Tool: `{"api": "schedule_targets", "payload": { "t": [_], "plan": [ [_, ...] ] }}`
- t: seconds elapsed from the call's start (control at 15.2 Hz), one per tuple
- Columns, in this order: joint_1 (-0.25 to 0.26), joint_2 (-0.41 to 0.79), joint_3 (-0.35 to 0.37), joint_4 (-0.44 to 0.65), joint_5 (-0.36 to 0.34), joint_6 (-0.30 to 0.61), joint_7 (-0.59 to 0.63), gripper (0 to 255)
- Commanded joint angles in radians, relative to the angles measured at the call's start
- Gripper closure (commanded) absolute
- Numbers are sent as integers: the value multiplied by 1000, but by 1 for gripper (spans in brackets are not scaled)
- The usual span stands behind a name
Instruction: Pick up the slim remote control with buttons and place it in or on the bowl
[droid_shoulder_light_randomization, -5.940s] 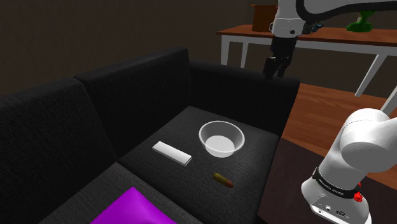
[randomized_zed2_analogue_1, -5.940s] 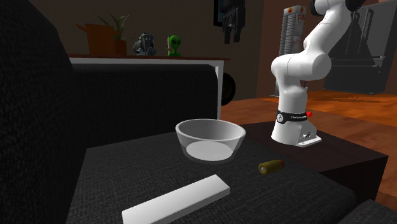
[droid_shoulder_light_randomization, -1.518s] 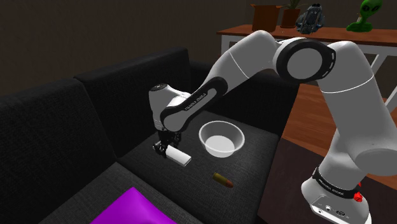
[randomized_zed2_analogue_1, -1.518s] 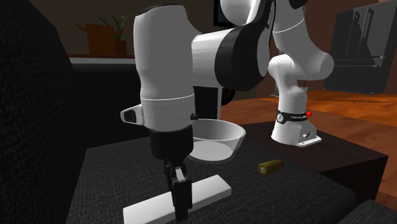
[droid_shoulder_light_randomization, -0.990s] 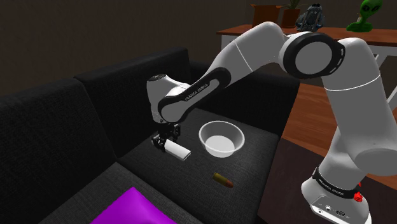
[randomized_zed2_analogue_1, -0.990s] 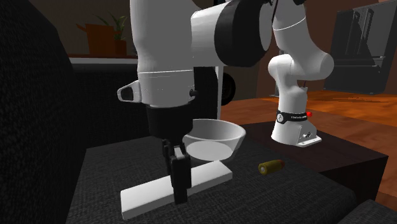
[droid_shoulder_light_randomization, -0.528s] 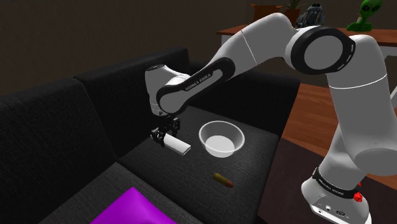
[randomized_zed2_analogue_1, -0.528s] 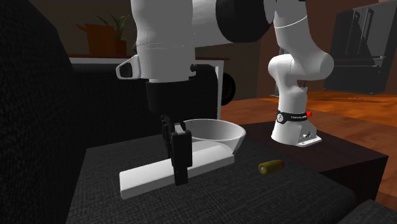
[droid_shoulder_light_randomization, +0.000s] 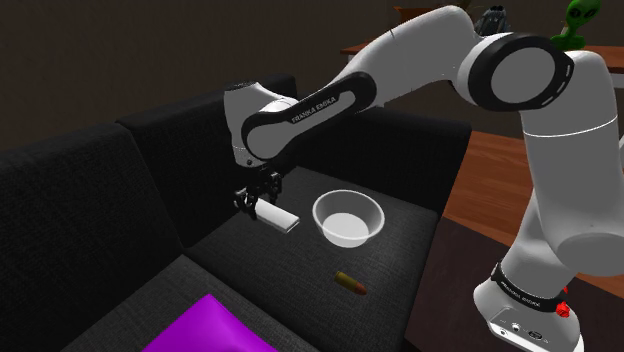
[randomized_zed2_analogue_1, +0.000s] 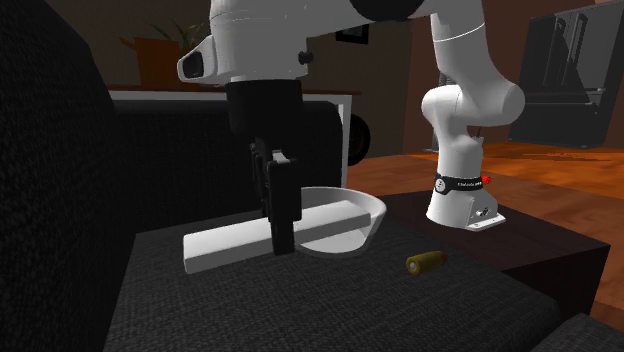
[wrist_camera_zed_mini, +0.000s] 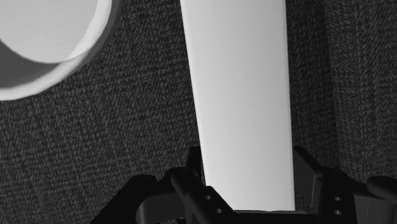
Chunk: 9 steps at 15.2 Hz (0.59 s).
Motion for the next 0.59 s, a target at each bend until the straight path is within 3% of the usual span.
{"api": "schedule_targets", "payload": {
  "t": [0.0, 0.4, 0.53],
  "plan": [
    [0, -8, 1, 17, 2, -24, -1, 255],
    [-1, -32, 5, 57, 10, -87, -4, 255],
    [-32, -110, 5, -59, 28, -48, -31, 255]
  ]
}}
